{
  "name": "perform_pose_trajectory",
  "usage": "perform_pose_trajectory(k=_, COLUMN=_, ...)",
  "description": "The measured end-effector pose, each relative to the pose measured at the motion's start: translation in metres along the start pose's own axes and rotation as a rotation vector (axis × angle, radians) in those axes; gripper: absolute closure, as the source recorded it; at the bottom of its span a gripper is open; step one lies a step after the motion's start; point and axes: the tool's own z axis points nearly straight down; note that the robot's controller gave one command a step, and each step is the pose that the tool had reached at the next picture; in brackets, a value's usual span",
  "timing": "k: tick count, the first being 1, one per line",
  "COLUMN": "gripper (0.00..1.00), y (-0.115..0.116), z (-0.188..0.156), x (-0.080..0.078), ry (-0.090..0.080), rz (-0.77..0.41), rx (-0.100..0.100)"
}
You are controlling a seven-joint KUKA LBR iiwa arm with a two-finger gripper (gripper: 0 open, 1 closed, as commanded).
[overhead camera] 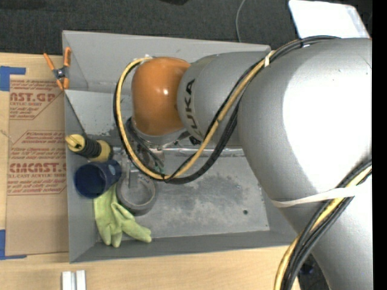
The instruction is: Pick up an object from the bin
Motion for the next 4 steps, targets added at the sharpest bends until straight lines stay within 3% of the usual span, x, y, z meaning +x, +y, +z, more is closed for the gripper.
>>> perform_pose_trajectory(k=1, gripper=1.0, y=0.01, z=-0.056, x=0.026, ry=0.004, rz=-0.036, rx=0.002)
perform_pose_trajectory(k=2, gripper=1.0, y=-0.01, z=-0.073, x=0.021, ry=0.003, rz=0.03, rx=0.001)
perform_pose_trajectory(k=3, gripper=1.0, y=-0.064, z=-0.062, x=0.021, ry=0.001, rz=0.11, rx=-0.001)
perform_pose_trajectory(k=4, gripper=1.0, y=-0.087, z=-0.065, x=0.057, ry=-0.001, rz=-0.047, rx=-0.001)
